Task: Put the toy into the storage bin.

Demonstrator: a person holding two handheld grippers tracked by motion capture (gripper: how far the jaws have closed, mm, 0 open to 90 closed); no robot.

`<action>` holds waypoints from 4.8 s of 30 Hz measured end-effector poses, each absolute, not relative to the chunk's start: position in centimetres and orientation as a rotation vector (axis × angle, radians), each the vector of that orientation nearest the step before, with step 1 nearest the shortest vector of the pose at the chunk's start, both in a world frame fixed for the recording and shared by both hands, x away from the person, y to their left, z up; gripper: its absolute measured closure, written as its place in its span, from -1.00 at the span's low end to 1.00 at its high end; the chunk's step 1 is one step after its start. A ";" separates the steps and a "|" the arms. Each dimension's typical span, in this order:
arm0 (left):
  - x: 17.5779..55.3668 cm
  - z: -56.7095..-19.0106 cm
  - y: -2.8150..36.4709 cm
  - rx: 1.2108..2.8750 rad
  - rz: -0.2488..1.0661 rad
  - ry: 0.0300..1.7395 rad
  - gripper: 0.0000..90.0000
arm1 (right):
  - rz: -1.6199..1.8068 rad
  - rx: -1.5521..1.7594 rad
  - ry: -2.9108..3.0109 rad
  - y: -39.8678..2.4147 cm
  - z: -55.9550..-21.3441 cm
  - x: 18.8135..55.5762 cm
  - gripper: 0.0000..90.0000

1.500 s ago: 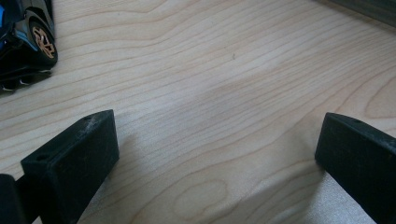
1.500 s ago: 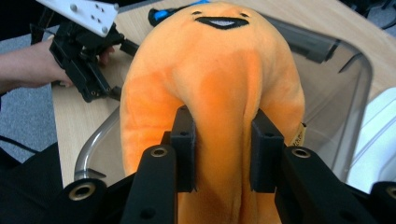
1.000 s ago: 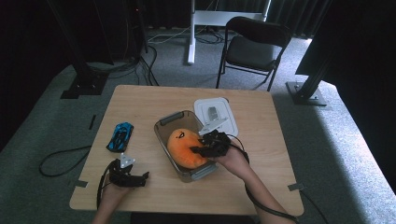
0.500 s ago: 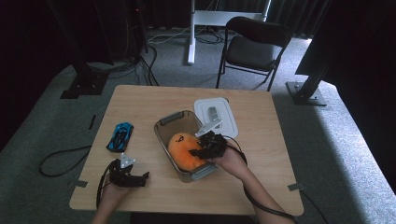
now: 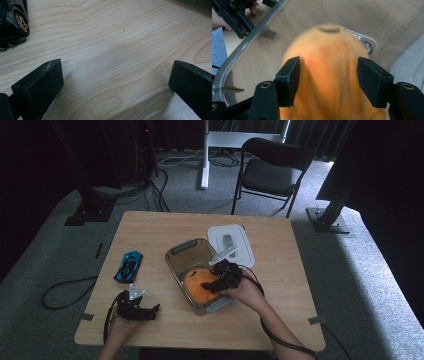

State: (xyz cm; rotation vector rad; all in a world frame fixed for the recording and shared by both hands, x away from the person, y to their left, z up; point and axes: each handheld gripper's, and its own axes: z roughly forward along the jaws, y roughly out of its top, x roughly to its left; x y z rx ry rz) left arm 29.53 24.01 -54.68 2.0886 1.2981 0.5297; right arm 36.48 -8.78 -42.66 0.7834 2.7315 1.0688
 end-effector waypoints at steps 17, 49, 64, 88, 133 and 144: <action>29.5 -54.7 24.0 2.088 0.530 1.299 -1.00 | 1.260 0.996 2.485 -14.9 -40.6 38.3 -0.70; 29.4 -54.1 24.2 2.099 0.472 1.325 -1.00 | 1.234 1.332 2.511 -18.3 -51.3 37.9 -0.67; 28.9 -52.3 25.8 2.069 0.494 1.347 -1.00 | 1.318 1.244 2.555 -16.1 -52.1 36.7 -0.67; 32.2 -50.9 30.1 1.922 0.609 1.474 -1.00 | 1.351 1.124 2.608 -10.7 -53.2 34.9 -0.69; 41.3 -51.8 31.5 1.899 0.606 1.650 -1.00 | 1.342 0.993 2.551 -10.6 -53.3 32.5 -0.70; 41.9 -53.1 31.5 1.927 0.558 1.663 -1.00 | 1.204 0.916 2.526 -14.7 -53.9 31.7 -0.70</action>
